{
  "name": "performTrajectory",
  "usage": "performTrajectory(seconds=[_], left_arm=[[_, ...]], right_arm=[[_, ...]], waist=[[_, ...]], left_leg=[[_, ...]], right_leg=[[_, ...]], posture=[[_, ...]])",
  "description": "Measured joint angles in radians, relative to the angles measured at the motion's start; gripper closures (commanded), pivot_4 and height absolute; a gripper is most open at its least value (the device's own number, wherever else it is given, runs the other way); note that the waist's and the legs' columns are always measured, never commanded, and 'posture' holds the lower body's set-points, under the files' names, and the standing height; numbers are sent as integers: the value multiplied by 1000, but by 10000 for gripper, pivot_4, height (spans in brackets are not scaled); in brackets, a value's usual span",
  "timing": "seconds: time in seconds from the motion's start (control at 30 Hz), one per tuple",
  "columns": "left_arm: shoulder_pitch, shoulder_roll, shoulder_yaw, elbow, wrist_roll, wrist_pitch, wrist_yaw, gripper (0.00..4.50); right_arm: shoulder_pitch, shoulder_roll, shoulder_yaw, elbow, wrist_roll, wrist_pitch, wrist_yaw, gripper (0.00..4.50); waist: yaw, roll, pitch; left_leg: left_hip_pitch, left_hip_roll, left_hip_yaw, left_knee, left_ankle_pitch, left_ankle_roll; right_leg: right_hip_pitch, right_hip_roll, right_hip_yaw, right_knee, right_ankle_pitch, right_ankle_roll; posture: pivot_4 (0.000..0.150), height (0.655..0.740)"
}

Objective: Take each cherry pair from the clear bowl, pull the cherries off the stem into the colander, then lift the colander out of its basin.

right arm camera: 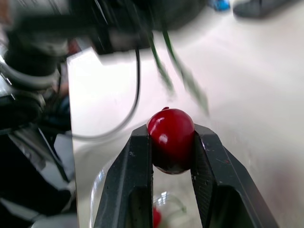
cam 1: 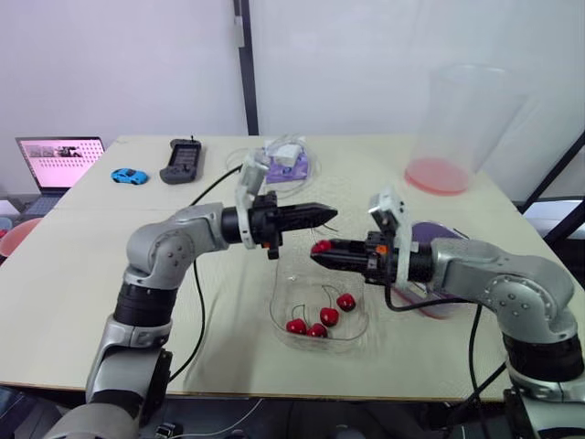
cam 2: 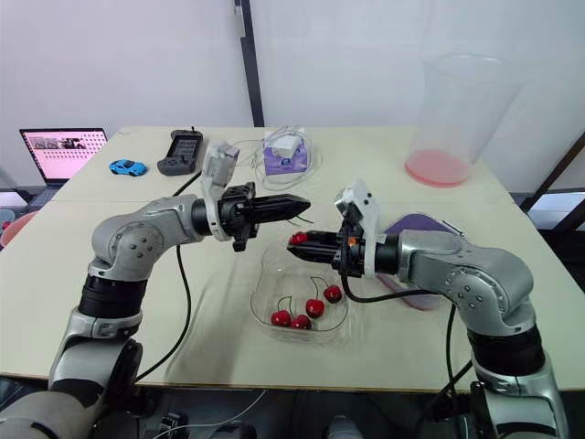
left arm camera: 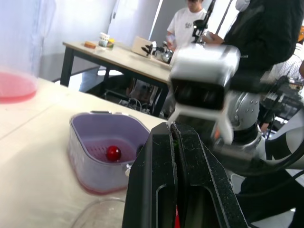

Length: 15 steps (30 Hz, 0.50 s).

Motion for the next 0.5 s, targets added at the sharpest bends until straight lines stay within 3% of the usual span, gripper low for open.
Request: performTrajectory(seconds=[0.27, 0.37, 0.5], left_arm=[[0, -1, 3, -1, -2, -1, 0, 45000], [0, 0, 5, -1, -3, -1, 0, 45000], [8, 9, 14, -8, -3, -1, 1, 45000]], right_arm=[[5, -56, -14, 0, 15, 15, 20, 35208], [2, -183, -50, 27, -2, 2, 79, 35208], [-18, -424, -52, 148, -158, -110, 196, 35208]], waist=[[3, 0, 0], [5, 0, 0], [6, 0, 0]], left_leg=[[0, 0, 0, 0, 0, 0], [-1, 0, 0, 0, 0, 0], [0, 0, 0, 0, -1, 1]], right_leg=[[0, 0, 0, 0, 0, 0], [0, 0, 0, -1, 0, 0], [1, 0, 0, -1, 0, 0]], posture=[[1500, 7332], [1500, 7332], [1500, 7332]])
